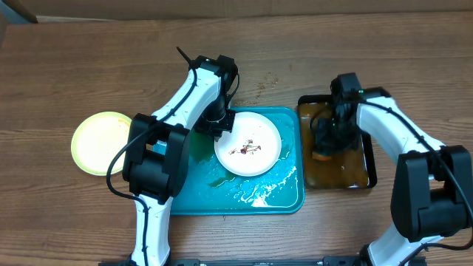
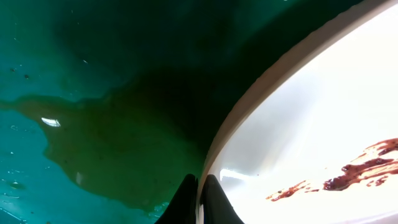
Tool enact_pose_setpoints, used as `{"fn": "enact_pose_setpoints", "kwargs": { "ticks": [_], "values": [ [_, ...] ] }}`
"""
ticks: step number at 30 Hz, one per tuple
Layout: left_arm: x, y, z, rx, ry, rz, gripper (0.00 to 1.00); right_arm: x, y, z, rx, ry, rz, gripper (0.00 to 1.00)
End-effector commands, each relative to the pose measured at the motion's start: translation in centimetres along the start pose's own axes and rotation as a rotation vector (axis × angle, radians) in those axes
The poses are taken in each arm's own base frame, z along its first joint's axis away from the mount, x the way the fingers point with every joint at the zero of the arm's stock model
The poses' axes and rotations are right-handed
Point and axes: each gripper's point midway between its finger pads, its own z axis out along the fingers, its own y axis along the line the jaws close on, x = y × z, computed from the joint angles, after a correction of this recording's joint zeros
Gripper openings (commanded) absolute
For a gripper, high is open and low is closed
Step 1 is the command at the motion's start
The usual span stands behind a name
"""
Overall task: Clean dirty plates on tray and stack at the side
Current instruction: 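Move the sponge with right gripper from black tray over the white plate, then scrub the white plate with the sponge while left gripper holds its rim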
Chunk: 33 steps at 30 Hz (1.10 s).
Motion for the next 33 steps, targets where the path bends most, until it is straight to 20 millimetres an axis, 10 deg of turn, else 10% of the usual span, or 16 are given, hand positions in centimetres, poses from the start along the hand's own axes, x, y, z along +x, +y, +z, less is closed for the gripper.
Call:
{"fn": "enact_pose_setpoints", "kwargs": {
  "ticks": [1,6,19,33],
  "values": [
    [0.1,0.1,0.6,0.001,0.015,-0.035,0.04,-2.1,3.3,-4.7,-0.116,-0.114,-0.045,0.04],
    [0.0,-0.1,0.6,0.010,0.013,-0.035,0.04,-1.3,7.5,-7.3,-0.216,-0.176,-0.146,0.04],
    [-0.1,-0.5,0.6,0.037,0.010,-0.034,0.04,4.4,19.4,-3.4,-0.311,-0.119,-0.327,0.04],
    [0.0,-2.3,0.4,0.137,0.020,-0.038,0.04,4.9,22.6,-0.4,-0.352,-0.086,-0.213,0.04]
  ]
}}
